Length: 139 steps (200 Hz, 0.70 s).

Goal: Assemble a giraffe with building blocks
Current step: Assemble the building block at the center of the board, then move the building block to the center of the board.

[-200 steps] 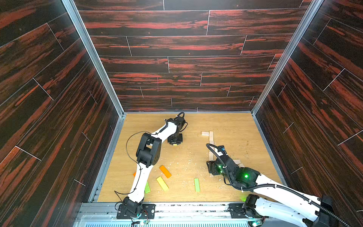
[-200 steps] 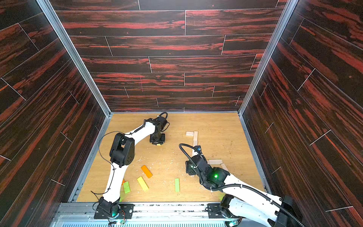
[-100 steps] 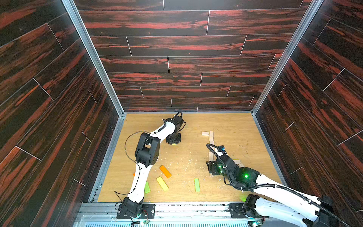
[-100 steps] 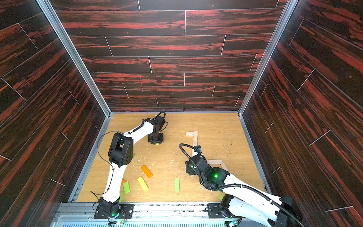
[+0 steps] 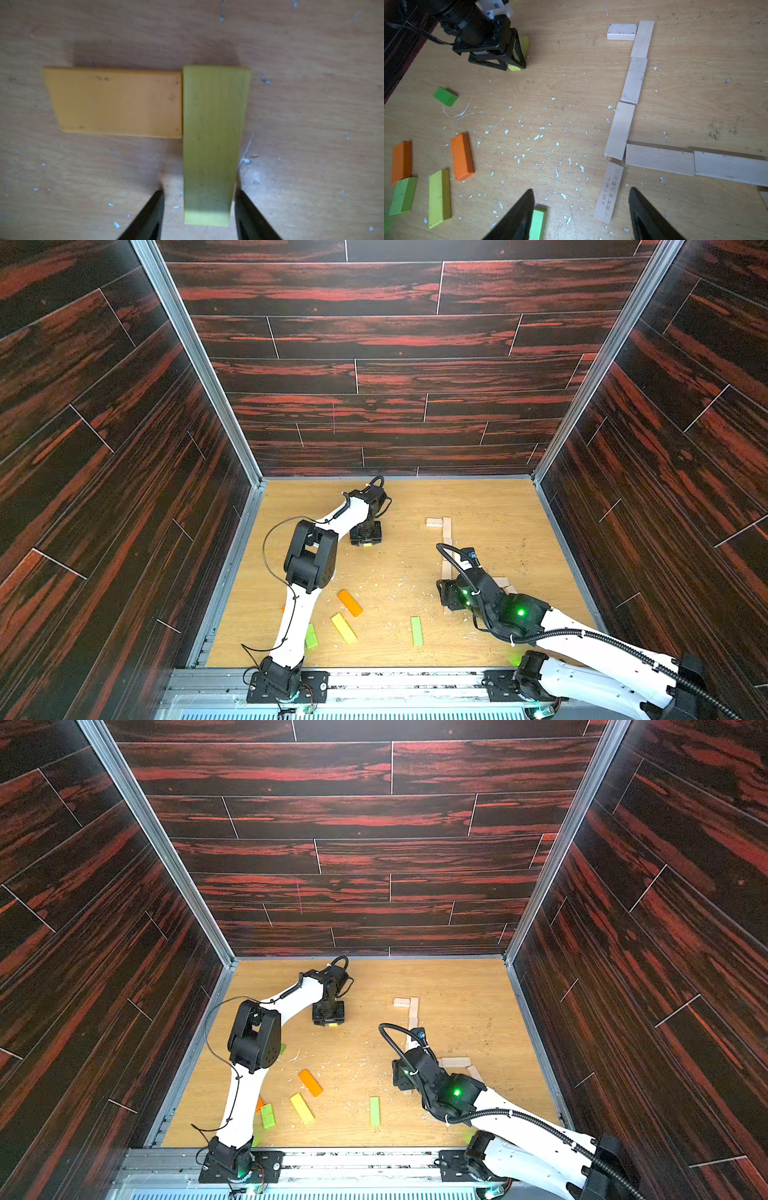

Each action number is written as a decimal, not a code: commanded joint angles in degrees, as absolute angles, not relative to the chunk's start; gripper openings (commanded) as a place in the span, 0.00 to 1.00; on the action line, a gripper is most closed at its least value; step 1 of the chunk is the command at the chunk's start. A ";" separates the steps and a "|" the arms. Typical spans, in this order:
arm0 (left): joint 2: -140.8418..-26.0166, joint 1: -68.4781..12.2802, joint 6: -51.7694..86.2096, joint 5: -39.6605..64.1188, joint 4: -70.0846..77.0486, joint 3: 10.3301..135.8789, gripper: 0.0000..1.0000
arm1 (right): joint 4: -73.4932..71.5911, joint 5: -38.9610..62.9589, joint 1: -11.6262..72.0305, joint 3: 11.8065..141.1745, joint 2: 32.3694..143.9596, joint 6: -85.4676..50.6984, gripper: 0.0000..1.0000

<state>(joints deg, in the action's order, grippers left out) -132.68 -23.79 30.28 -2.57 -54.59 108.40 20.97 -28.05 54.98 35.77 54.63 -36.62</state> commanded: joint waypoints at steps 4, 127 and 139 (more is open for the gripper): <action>-127.00 -23.98 29.53 -2.93 -55.83 106.65 0.61 | 20.78 -28.28 55.28 35.59 54.29 -37.39 0.72; -79.29 -22.06 35.85 -12.71 -54.14 69.60 0.86 | 21.24 -28.04 56.99 37.09 53.61 -38.06 0.73; -76.22 -22.15 37.71 -10.62 -52.57 65.42 0.89 | 21.23 -28.11 57.42 37.01 53.61 -38.22 0.72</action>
<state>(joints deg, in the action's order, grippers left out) -79.92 -21.76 34.04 -12.36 -52.77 72.69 21.15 -28.01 56.45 35.79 54.37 -37.15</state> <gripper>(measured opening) 0.871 0.724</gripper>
